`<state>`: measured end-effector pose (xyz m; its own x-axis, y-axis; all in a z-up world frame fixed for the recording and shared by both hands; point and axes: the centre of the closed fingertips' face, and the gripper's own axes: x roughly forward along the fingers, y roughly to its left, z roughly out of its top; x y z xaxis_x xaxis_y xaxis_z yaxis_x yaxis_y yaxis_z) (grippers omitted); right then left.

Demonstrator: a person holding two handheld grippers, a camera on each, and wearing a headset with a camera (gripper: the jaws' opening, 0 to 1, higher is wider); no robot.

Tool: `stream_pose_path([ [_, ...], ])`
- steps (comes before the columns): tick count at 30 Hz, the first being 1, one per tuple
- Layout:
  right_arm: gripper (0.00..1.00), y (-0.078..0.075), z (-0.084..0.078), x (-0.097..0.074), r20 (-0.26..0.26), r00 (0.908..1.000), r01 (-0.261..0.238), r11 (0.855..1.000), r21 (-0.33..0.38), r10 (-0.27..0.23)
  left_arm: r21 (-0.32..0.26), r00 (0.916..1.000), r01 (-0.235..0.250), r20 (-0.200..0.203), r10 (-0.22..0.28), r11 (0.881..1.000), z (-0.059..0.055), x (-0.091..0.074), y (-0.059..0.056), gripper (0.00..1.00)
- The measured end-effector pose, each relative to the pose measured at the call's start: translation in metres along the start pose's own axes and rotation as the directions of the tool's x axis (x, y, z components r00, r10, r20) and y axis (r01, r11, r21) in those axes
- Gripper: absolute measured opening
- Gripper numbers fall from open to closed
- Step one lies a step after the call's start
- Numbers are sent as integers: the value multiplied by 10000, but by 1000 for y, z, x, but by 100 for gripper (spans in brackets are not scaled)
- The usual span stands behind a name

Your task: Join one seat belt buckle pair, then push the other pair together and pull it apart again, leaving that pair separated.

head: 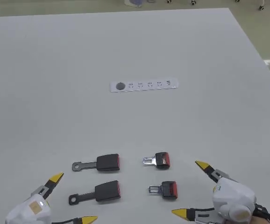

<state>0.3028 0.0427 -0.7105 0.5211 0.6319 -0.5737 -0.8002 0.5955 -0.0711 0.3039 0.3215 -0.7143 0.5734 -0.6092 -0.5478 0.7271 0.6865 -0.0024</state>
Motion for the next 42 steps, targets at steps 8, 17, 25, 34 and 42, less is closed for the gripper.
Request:
stream_pose_path([
  [8,99,0,1,-1,18,10000,14,10000,17,-14,18,10000,13,-31,-13,10000,0,0,0,100],
  [17,99,0,1,-1,14,10000,12,10000,-1,-12,51,10000,-10,-35,10,10000,0,-1,1,99],
  [25,98,-2,2,-2,10,10000,14,10000,-49,-14,154,9998,113,-152,-111,9998,1,0,-1,97],
  [34,91,-1,-2,0,-248,9995,-224,9989,-416,214,674,9977,479,-502,-446,9966,3,6,-3,91],
  [42,84,-2,-2,3,-467,9977,-520,9958,-753,485,1135,9911,1020,-969,-912,9883,0,16,-6,83],
])
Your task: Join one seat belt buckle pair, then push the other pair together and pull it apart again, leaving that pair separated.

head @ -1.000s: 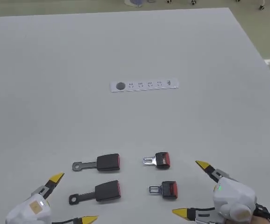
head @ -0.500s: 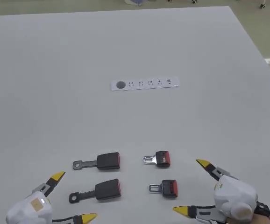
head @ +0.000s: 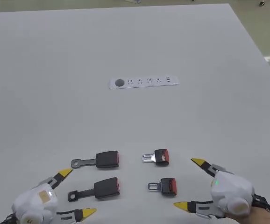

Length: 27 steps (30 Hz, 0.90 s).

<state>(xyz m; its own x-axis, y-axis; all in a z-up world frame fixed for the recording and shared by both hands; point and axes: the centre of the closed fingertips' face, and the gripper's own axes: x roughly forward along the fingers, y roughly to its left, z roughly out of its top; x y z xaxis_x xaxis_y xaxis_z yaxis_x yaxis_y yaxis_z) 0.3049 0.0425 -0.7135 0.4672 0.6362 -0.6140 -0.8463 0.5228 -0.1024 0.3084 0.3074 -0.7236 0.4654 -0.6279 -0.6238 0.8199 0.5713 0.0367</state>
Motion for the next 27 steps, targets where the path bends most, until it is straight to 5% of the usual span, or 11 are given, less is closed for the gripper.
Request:
stream_pose_path([
  [16,59,10,-9,15,-867,9910,-1091,9906,-826,1019,800,9933,973,-696,-919,9920,-1,16,-10,61],
  [23,48,17,-16,21,-1333,9797,-1645,9802,-1105,1494,982,9852,1466,-1035,-1364,9843,-2,25,-13,53],
  [27,42,21,-21,24,-1601,9711,-1972,9731,-1194,1772,1258,9739,1912,-1479,-1722,9734,-7,31,-16,51],
])
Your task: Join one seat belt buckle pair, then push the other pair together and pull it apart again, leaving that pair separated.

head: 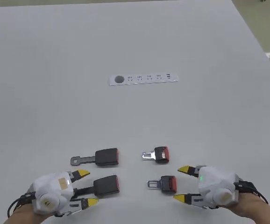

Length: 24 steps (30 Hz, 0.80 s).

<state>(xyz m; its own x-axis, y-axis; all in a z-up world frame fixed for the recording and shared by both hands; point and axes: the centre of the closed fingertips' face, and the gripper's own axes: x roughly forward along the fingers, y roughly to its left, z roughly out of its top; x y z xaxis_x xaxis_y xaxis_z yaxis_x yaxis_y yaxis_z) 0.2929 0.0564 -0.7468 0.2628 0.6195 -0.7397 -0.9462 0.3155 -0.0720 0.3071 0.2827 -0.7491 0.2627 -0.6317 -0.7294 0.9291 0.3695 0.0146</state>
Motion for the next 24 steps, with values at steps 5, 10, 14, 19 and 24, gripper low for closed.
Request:
stream_pose_path([
  [5,38,1,-2,6,-171,9996,-229,9996,-177,226,235,9980,502,-397,-492,9985,-2,7,-4,47],
  [10,34,1,-3,12,-281,9987,-426,9985,-332,417,374,9945,807,-701,-779,9960,-5,11,-4,43],
  [14,32,1,-4,16,-470,9971,-629,9968,-500,606,445,9911,1013,-916,-969,9939,-10,16,-3,41],
  [19,31,2,-6,21,-599,9946,-885,9945,-559,851,545,9852,1316,-1179,-1245,9898,-11,23,-6,38],
  [24,31,3,-8,23,-689,9927,-1040,9921,-707,992,848,9807,1454,-1439,-1323,9857,-12,25,-6,33],
])
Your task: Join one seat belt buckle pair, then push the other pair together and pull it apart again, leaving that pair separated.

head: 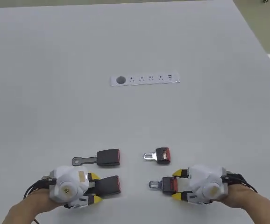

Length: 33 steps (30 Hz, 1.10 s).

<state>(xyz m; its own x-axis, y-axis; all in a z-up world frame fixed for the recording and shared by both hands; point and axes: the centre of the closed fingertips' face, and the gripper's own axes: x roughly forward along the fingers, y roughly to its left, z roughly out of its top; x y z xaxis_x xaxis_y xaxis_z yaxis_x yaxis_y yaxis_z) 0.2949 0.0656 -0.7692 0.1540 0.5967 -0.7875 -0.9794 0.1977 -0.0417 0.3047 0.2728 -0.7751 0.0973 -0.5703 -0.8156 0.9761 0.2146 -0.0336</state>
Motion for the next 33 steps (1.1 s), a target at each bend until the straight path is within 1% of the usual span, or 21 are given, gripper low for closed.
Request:
stream_pose_path([
  [7,31,0,0,0,29,10000,-56,10000,-74,57,104,9998,144,-136,-143,9998,-2,0,0,32],
  [9,31,-1,0,0,30,10000,-53,9999,-101,53,356,9996,220,-186,-213,9991,-2,0,0,32],
  [14,30,-2,1,0,16,10000,10,9998,-190,-10,524,9993,266,-272,-252,9983,-4,1,0,32],
  [20,30,-3,3,1,-31,10000,5,9993,-374,-6,671,9987,366,-389,-340,9971,-1,0,-1,31],
  [24,30,-4,6,4,-30,10000,-11,9993,-361,10,782,9980,456,-472,-420,9959,-4,0,-1,31],
  [28,30,-4,10,7,-29,10000,-59,9991,-430,57,853,9974,536,-532,-492,9949,-2,0,-2,31],
  [33,30,-3,18,12,3,9999,-154,9985,-525,154,871,9966,578,-644,-523,9945,-3,1,-1,31],
])
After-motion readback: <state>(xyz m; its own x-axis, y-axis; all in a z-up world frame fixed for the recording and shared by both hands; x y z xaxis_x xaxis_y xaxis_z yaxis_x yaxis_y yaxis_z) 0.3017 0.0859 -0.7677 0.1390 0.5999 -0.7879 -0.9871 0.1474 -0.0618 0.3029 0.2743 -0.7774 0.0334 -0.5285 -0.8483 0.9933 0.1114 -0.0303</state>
